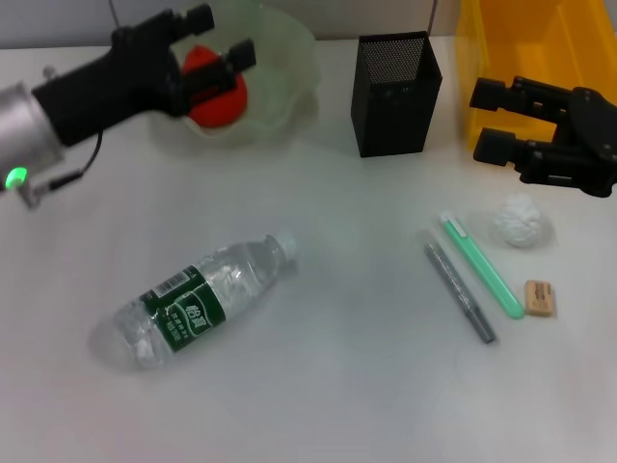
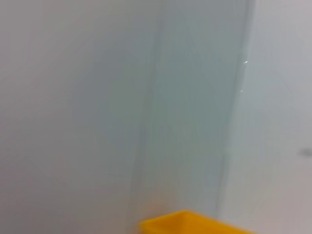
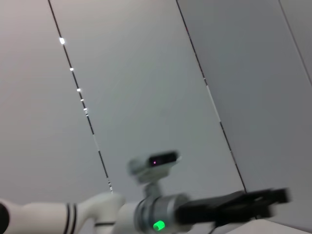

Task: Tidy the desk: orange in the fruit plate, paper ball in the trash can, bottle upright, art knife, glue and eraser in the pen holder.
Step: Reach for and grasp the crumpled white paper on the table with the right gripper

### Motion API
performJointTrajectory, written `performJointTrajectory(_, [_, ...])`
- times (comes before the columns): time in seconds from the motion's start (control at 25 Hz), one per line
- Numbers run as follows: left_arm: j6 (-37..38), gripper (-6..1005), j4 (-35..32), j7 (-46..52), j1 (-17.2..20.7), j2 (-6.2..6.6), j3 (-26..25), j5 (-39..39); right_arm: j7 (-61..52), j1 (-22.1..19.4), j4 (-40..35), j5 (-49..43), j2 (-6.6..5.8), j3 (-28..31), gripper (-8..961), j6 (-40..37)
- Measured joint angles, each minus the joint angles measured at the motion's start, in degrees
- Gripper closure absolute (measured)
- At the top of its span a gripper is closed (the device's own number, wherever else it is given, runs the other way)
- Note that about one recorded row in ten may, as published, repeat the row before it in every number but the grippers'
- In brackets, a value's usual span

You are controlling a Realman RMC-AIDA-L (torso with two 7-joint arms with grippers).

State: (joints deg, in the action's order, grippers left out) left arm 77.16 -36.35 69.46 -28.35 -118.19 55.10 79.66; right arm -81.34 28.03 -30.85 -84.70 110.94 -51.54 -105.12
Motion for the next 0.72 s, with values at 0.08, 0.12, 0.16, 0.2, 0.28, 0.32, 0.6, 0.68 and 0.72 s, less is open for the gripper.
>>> performJointTrajectory(0.08, [4.2,242,1.13,-1.72,1.82,0.0,-0.64,-0.2,-0.42,0.14,0.0,0.02,0.0,0.16,122,0.41])
performJointTrajectory(0.12, [7.0,242,2.64,-2.97,2.82,-0.03,-1.04,-0.22,-0.67,0.2,-0.05,0.02,0.0,0.19,122,0.66])
performJointTrajectory(0.16, [8.76,242,3.91,-3.5,3.11,-0.03,-1.18,-0.26,-1.09,0.25,-0.26,0.03,-0.01,0.2,123,1.03])
performJointTrajectory(0.2, [10.22,242,5.06,-3.9,3.32,-0.03,-1.27,-0.26,-1.68,0.26,-0.63,0.04,-0.01,0.21,123,1.48])
performJointTrajectory(0.28, [12.56,243,6.85,-4.25,3.34,-0.02,-1.13,-0.24,-3.38,0.27,-1.77,0.04,-0.01,0.21,123,2.64])
performJointTrajectory(0.32, [12.56,243,6.85,-4.25,3.34,-0.02,-1.13,-0.24,-4.53,0.26,-2.41,-0.02,-0.01,0.19,123,3.41])
performJointTrajectory(0.6, [10.6,242,8.04,-4.69,2.22,-0.28,-0.63,0.14,-31.45,1.4,-16.14,-13.56,0.1,0.83,123,11.63])
performJointTrajectory(0.68, [9.84,242,8.05,-4.7,2.14,-0.33,-0.62,0.16,-41.15,2.36,-21.98,-20.89,0.63,0.87,123,11.85])
performJointTrajectory(0.72, [9.44,242,8.06,-4.7,2.1,-0.35,-0.62,0.17,-46.83,3.15,-25.5,-25.81,1.05,0.88,123,11.81])
